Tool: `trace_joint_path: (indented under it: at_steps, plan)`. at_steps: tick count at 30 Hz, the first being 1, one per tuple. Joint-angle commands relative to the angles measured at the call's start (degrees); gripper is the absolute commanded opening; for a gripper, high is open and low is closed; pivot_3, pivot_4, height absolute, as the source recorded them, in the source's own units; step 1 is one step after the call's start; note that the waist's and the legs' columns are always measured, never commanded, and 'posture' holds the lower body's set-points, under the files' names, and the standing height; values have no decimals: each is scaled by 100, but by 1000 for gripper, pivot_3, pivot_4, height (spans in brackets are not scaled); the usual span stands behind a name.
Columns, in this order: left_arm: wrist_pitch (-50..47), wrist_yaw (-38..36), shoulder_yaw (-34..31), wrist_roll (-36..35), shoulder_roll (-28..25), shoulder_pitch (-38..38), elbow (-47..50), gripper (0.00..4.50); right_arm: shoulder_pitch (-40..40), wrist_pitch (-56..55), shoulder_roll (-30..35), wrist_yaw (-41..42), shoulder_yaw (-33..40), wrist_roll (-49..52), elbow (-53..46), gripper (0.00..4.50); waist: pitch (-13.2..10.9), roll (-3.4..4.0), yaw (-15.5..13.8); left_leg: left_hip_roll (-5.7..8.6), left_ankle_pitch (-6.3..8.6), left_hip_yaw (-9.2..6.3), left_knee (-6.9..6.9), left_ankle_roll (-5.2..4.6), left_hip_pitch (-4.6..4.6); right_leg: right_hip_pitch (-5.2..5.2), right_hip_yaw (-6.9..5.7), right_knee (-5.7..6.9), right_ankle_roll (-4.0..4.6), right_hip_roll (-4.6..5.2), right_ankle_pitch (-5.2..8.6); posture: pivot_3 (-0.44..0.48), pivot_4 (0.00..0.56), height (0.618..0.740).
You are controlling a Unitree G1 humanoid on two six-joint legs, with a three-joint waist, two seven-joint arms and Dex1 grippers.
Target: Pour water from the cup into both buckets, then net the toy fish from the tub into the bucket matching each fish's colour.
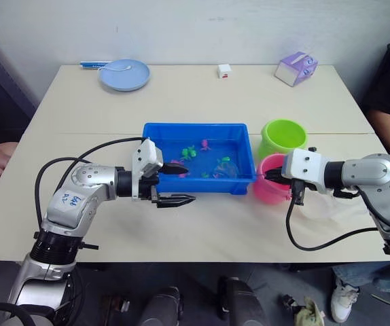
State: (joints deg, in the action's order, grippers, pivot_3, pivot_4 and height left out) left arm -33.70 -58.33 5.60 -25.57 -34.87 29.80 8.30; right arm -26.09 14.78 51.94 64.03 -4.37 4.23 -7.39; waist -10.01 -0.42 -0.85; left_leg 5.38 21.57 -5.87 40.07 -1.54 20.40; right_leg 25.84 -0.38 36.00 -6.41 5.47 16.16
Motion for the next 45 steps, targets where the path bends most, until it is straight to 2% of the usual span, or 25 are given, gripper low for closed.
trace_joint_path:
  at_steps: [1, 9, 16, 24, 29, 33, 37, 45]
  plan:
    - [110, -4, -92, -8, -13, 100, 39, 4500, 57, 521, -180, -65, 378, 587, -179, 787, 0, 0, -11, 0, 0, 0, 0, 0, 0, 0, -1, 0, 0, 0, 0, 0, 150, 740]
    - [121, 33, -195, -54, 17, 207, -167, 4500, 194, 1330, -454, -304, 815, 1319, -175, 787, 0, 0, -45, 0, 0, 0, 0, 0, -1, 0, 0, 0, 0, 0, 0, 0, 150, 740]
    - [-261, 26, -423, -532, 218, 292, -152, 4500, 518, 2013, -557, -722, 1301, 1913, -774, 787, 0, 0, -56, 1, 0, -1, 2, 0, -1, -1, -1, 2, 0, 2, 0, 0, 150, 740]
    - [-340, -67, -315, -820, 585, 243, -80, 4500, 1599, 2879, -731, -1708, 2492, 2584, -2311, 787, 0, 0, -71, 1, 0, -4, 3, 0, -2, -4, -2, 3, 0, 2, 0, 0, 150, 740]
    - [-124, -337, 65, -699, 825, 193, -134, 4500, 2727, 3197, -877, -2150, 3793, 2670, -3320, 787, 1, 2, -102, 4, 0, -7, 3, 0, -3, -12, -5, 2, -1, 4, -1, 0, 150, 740]
    - [34, -475, 182, -650, 1035, 442, -481, 4500, 3488, 3320, -1019, -2343, 4648, 2798, -3870, 787, 4, 6, -115, 2, 0, -6, 2, -1, -16, -25, -2, 2, -2, 1, -1, 0, 150, 740]
    - [292, -657, 335, -501, 1217, 692, -902, 4500, 4333, 2961, -1042, -2403, 5258, 2356, -4227, 787, 6, 9, -141, 3, -1, -2, 1, -2, -24, -30, 2, 4, -3, 0, -2, 0, 150, 740]
    - [530, -904, 472, -350, 1432, 957, -1351, 4500, 5197, 1003, -638, -2488, 5031, 368, -4232, 787, 7, 12, -122, 4, -1, 7, -3, -3, -28, -30, 12, 5, -4, -5, -2, 0, 150, 740]
